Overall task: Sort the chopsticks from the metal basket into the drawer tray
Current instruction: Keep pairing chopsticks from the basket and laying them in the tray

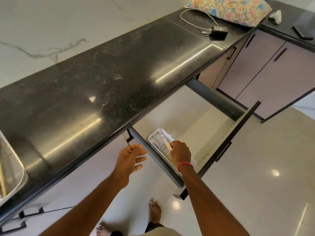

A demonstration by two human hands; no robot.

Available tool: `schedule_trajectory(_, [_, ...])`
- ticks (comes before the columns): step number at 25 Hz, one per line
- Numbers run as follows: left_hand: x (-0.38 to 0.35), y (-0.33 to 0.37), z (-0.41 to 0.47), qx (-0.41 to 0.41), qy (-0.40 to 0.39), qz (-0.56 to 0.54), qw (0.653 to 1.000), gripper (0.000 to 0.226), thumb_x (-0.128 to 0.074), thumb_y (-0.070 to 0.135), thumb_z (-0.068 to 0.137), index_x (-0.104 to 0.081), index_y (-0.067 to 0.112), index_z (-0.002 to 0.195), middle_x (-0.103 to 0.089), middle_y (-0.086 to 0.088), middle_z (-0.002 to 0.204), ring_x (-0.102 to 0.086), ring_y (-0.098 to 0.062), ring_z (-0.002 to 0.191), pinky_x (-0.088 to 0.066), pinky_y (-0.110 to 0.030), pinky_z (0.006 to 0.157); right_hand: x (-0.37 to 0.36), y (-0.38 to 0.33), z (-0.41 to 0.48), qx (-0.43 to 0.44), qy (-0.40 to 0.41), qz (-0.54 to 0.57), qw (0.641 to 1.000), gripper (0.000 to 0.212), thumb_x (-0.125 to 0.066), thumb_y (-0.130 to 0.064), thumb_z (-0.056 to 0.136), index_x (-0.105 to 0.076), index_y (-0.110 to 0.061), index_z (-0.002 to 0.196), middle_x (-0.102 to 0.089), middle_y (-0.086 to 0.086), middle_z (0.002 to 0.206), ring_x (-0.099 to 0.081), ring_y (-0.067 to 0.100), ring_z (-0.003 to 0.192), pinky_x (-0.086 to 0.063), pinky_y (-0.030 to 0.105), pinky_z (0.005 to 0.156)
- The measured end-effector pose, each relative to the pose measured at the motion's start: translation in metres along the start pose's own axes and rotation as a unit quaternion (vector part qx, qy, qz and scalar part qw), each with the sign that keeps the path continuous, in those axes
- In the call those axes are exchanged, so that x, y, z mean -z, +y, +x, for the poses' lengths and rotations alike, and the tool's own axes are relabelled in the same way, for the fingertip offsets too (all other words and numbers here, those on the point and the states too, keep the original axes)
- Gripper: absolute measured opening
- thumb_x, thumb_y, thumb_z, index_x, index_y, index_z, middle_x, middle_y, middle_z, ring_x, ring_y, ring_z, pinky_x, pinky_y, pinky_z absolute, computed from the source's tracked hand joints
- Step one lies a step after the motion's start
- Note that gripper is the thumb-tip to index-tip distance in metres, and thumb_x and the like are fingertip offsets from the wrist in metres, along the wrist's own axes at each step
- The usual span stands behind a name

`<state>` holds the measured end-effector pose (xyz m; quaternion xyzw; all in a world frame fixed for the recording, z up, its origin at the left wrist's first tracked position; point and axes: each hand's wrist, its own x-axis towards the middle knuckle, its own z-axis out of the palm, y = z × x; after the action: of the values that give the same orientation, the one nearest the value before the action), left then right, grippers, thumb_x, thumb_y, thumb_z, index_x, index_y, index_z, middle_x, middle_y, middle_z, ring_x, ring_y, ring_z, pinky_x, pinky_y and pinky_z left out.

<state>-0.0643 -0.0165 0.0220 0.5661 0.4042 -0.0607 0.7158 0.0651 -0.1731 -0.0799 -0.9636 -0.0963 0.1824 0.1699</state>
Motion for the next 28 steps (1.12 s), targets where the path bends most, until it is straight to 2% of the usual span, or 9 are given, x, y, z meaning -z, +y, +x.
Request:
schedule_trajectory(5, [-0.001,-0.004,0.006,0.013,0.013,0.007,1.000,0.012,-0.056,0.024,0.099,-0.065,0.017,0.102,-0.073,-0.008,0.110,-0.068,-0.028,0.106,-0.053,-0.043,0.093,-0.015,0.005,0.009,-0.008,-0.019,-0.041,0.999,0.018,-0.051,-0.008,0.092,-0.065,-0.013,0.102,-0.070,0.010,0.099,-0.067,0.032,0.092,-0.055,0.038,0.078])
schedule_trajectory(10, [0.000,-0.009,0.008,0.021,0.025,0.017,0.999,0.015,-0.054,0.026,0.100,-0.066,0.017,0.102,-0.073,-0.007,0.107,-0.069,-0.027,0.103,-0.054,-0.040,0.089,-0.023,0.012,0.013,0.023,-0.057,-0.140,0.988,0.024,-0.044,-0.008,0.097,-0.064,-0.011,0.109,-0.069,0.010,0.108,-0.066,0.030,0.101,-0.052,0.039,0.082])
schedule_trajectory(14, [0.002,-0.010,0.008,0.025,0.034,0.013,0.999,0.017,-0.052,0.027,0.101,-0.066,0.017,0.103,-0.074,-0.007,0.107,-0.070,-0.027,0.102,-0.054,-0.037,0.086,-0.025,0.018,0.015,0.050,-0.071,-0.169,0.982,0.023,-0.045,-0.011,0.100,-0.062,-0.009,0.114,-0.069,0.011,0.112,-0.066,0.030,0.104,-0.054,0.039,0.085])
schedule_trajectory(19, [0.007,-0.009,0.008,0.024,0.037,0.007,0.999,0.018,-0.052,0.027,0.100,-0.066,0.016,0.102,-0.073,-0.009,0.108,-0.070,-0.028,0.102,-0.052,-0.043,0.093,-0.024,0.021,0.019,0.063,-0.077,-0.163,0.982,0.021,-0.047,-0.014,0.099,-0.061,-0.008,0.113,-0.067,0.013,0.112,-0.065,0.031,0.104,-0.054,0.038,0.085])
schedule_trajectory(28, [0.021,-0.010,0.005,0.020,0.058,0.010,0.998,0.020,-0.051,0.028,0.101,-0.067,0.017,0.104,-0.074,-0.008,0.109,-0.069,-0.029,0.104,-0.051,-0.047,0.100,-0.028,0.027,0.023,0.119,-0.073,-0.203,0.969,0.014,-0.053,-0.019,0.097,-0.065,-0.013,0.104,-0.071,0.007,0.101,-0.071,0.027,0.090,-0.059,0.037,0.077])
